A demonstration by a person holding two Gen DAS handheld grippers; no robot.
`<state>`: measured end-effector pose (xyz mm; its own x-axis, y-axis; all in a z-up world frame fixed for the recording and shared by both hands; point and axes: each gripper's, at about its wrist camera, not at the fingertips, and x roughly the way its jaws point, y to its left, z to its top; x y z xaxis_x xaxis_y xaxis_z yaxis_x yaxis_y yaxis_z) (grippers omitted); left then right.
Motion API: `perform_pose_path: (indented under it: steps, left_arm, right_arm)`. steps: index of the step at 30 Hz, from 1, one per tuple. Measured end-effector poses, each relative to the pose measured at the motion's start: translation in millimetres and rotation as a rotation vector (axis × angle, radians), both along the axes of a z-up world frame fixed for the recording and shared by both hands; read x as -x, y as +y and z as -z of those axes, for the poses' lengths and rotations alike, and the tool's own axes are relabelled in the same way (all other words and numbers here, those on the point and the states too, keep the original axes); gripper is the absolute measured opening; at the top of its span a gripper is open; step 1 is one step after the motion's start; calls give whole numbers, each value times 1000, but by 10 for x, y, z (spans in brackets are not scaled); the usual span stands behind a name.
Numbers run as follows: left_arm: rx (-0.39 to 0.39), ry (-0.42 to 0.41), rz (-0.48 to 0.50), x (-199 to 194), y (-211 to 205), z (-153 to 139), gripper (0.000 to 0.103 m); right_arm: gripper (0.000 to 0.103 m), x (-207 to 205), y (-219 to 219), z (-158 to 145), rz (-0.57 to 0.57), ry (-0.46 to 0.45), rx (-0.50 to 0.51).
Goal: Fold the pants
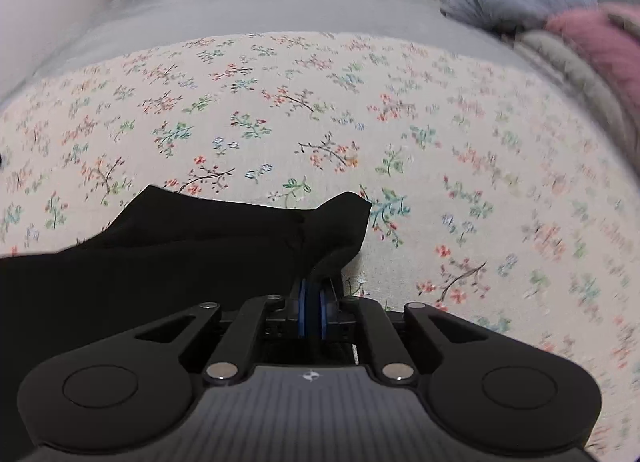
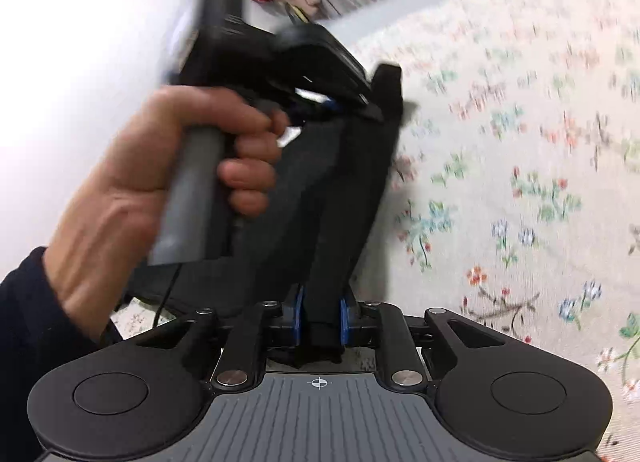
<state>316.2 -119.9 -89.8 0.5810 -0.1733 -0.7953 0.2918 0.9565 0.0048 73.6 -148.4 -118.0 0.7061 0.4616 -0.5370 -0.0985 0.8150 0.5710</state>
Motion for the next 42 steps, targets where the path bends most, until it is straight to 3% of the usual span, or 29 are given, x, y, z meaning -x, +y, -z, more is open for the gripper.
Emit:
perform_pose_path:
  steps: [2, 6, 7, 10, 14, 20, 28, 35, 39, 42]
  left_arm:
    - [-77, -29, 11, 15, -163, 41, 30]
    - [-346, -116, 119, 179, -618, 153, 30]
    - [-391, -118, 141, 196, -688, 179, 26]
    - [-438, -100, 138, 180, -774, 177, 19]
    - [-355, -66, 52, 80, -772, -33, 19]
    - [-196, -94, -55, 146, -872, -335, 18]
    - [-56, -107, -81, 412, -1533, -445, 18]
    - [33, -72, -88, 718, -2286, -281, 19]
    - [35, -18, -73, 747, -2425, -38, 19]
    - [28, -17, -45, 763, -2409, -30, 19]
  right_arm:
    - [17, 7, 36, 24, 5, 19, 19]
    - [16, 33, 187, -29, -12, 10, 78]
    - [16, 32, 173, -30, -13, 13, 71]
    - [16, -12, 114, -27, -3, 30, 28]
    - [14, 1, -50, -72, 11, 26, -60]
    - [13, 158, -344, -297, 21, -31, -90]
    - [13, 518, -1096, -403, 95, -36, -60]
    - [13, 1038, -1806, -390, 243, -9, -9]
    - [13, 1189, -1994, -255, 309, 57, 2]
    - [13, 1237, -1939, -217, 302, 61, 32]
